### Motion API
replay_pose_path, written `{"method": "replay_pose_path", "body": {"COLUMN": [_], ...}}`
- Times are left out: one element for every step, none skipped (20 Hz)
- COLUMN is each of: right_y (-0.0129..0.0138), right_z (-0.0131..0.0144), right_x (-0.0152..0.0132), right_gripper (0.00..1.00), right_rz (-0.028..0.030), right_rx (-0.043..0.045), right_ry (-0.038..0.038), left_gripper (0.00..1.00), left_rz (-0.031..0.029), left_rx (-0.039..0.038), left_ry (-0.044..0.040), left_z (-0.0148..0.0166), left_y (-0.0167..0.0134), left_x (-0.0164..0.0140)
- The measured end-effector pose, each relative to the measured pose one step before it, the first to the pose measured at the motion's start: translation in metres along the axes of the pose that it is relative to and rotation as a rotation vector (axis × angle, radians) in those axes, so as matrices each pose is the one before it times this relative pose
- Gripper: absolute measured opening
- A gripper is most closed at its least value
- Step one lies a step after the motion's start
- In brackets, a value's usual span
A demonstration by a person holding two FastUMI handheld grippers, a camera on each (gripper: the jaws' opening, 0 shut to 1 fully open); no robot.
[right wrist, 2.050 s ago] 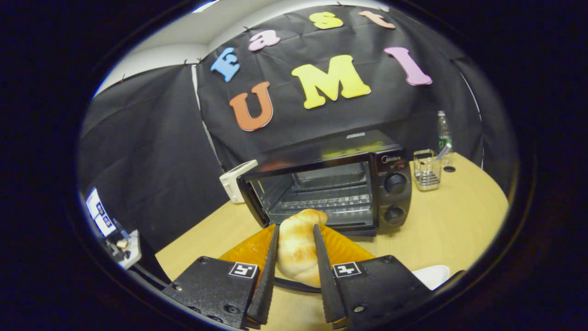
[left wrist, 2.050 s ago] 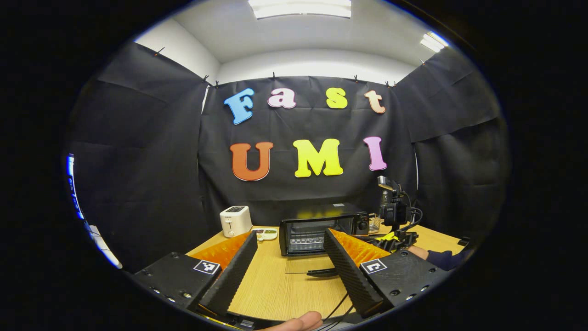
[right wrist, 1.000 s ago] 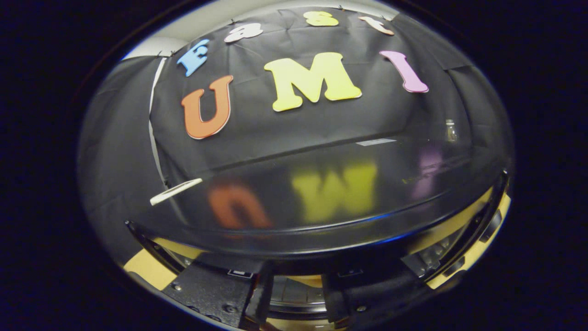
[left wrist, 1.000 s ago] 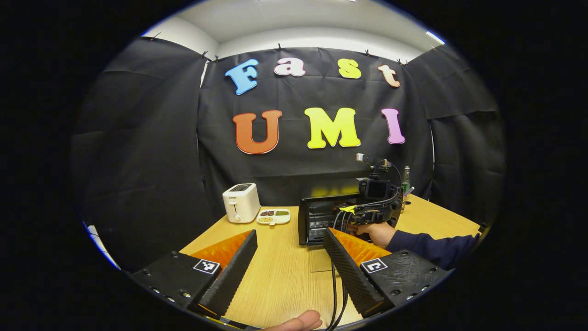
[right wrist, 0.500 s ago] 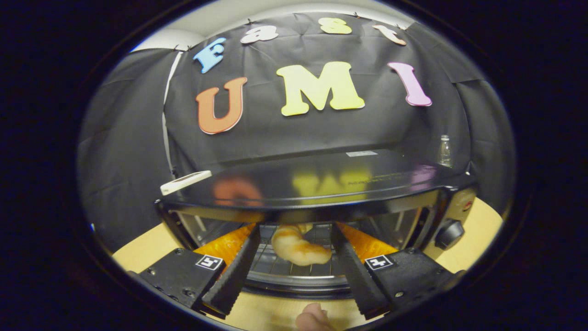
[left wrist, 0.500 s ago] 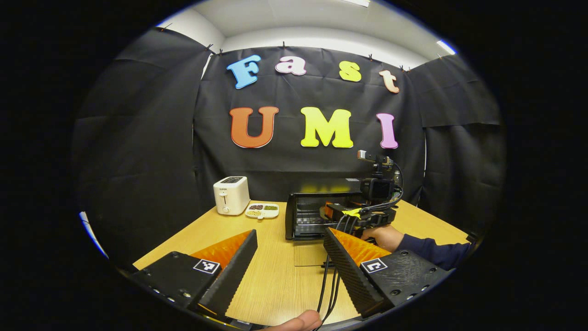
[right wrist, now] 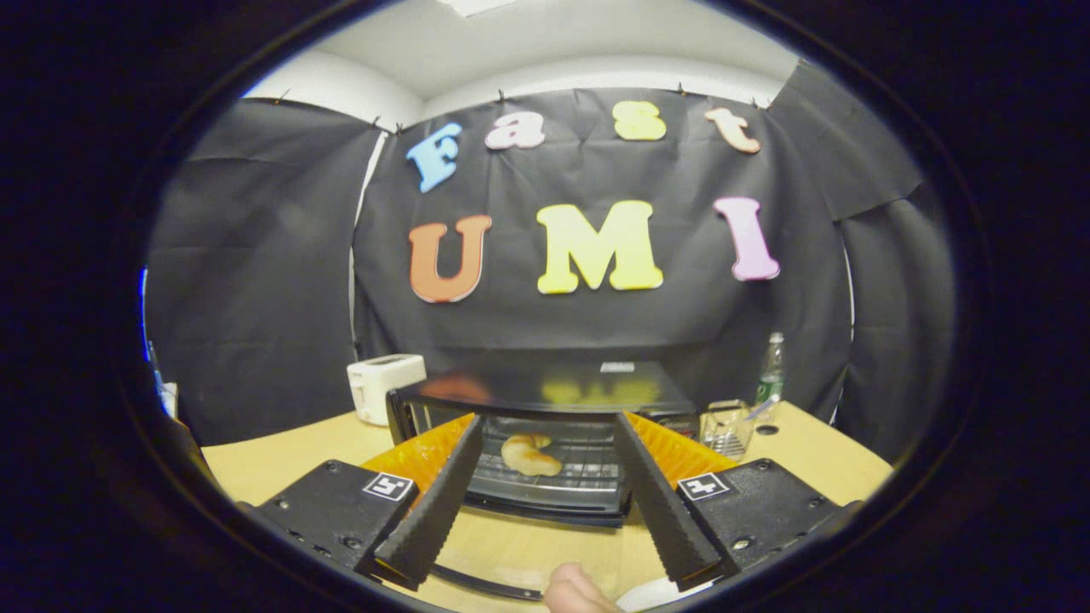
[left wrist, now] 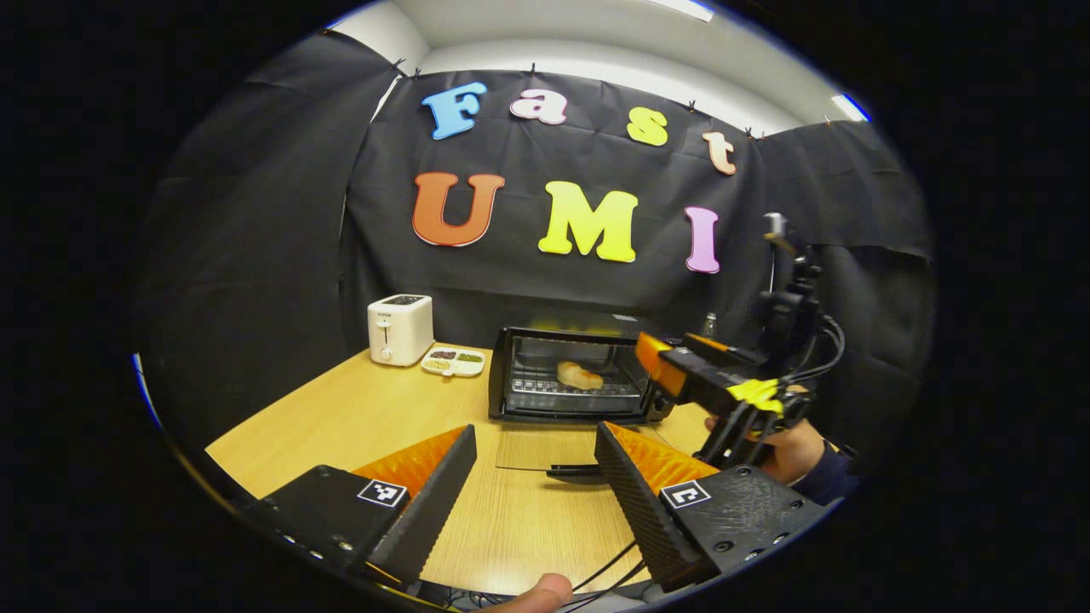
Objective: Open the electric oven with the left hand, put the food in, and close the electric oven.
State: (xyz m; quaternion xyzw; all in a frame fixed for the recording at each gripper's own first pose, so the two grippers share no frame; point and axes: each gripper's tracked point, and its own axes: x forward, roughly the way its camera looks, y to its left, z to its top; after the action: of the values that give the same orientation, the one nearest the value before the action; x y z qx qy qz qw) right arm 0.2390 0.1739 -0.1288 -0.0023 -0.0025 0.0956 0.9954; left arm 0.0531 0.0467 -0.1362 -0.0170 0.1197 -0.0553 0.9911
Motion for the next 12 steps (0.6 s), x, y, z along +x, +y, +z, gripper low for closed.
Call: {"method": "replay_pose_path", "body": {"right_y": [-0.01053, -0.00799, -0.00685, -0.00454, -0.00847, -0.01015, -0.01328, -0.01332, -0.01024, -0.01027, -0.01397, -0.01580], "right_z": [0.00656, 0.00384, 0.00504, 0.00992, 0.00784, 0.00846, 0.00758, 0.00846, 0.01126, 0.00726, 0.00682, 0.00456], "right_x": [-0.01287, -0.01200, -0.01191, -0.01305, -0.01156, -0.01049, -0.01063, -0.01042, -0.01192, -0.01180, -0.00958, -0.00893], "right_gripper": [0.97, 0.97, 0.97, 0.97, 0.98, 0.98, 0.98, 0.98, 0.98, 0.99, 0.99, 0.99], "right_rz": [-0.01604, -0.01728, -0.00207, 0.00168, -0.00585, -0.00938, -0.02158, -0.01756, -0.00818, -0.01215, -0.02062, -0.03009], "right_rx": [-0.00159, 0.00327, 0.00818, 0.01412, 0.01501, 0.00738, 0.00416, 0.00388, 0.00334, -0.00784, -0.01289, -0.00914], "right_ry": [-0.00717, 0.00487, 0.00428, -0.00229, -0.00053, -0.00388, -0.00299, -0.00723, -0.01375, -0.00605, -0.00496, -0.00486], "left_gripper": [0.94, 0.94, 0.95, 0.95, 0.95, 0.94, 0.94, 0.95, 0.94, 0.95, 0.95, 0.95], "left_rz": [-0.00836, -0.00924, -0.00286, 0.00217, 0.00219, 0.00803, -0.00195, -0.01484, -0.00433, -0.00563, -0.00652, -0.00651], "left_rx": [-0.00890, -0.00208, 0.00379, 0.00687, 0.00854, 0.00810, 0.00994, 0.01091, 0.00857, 0.00869, 0.00533, -0.00033], "left_ry": [0.01281, 0.01180, 0.00389, 0.00279, -0.00052, -0.00347, 0.00368, 0.01359, 0.01891, 0.02226, 0.02379, 0.02409], "left_z": [-0.00635, -0.00419, -0.00337, -0.00333, -0.00221, -0.00240, -0.00424, -0.00828, -0.00784, -0.00975, -0.01082, -0.01379], "left_y": [-0.00463, -0.00469, -0.00222, -0.00102, -0.00151, -0.00234, -0.00419, -0.00769, -0.00512, -0.00365, -0.00547, -0.00267], "left_x": [0.00458, 0.00368, 0.00489, 0.00569, 0.00453, 0.00522, 0.00559, 0.00660, 0.00576, 0.00723, 0.00788, 0.00924]}}
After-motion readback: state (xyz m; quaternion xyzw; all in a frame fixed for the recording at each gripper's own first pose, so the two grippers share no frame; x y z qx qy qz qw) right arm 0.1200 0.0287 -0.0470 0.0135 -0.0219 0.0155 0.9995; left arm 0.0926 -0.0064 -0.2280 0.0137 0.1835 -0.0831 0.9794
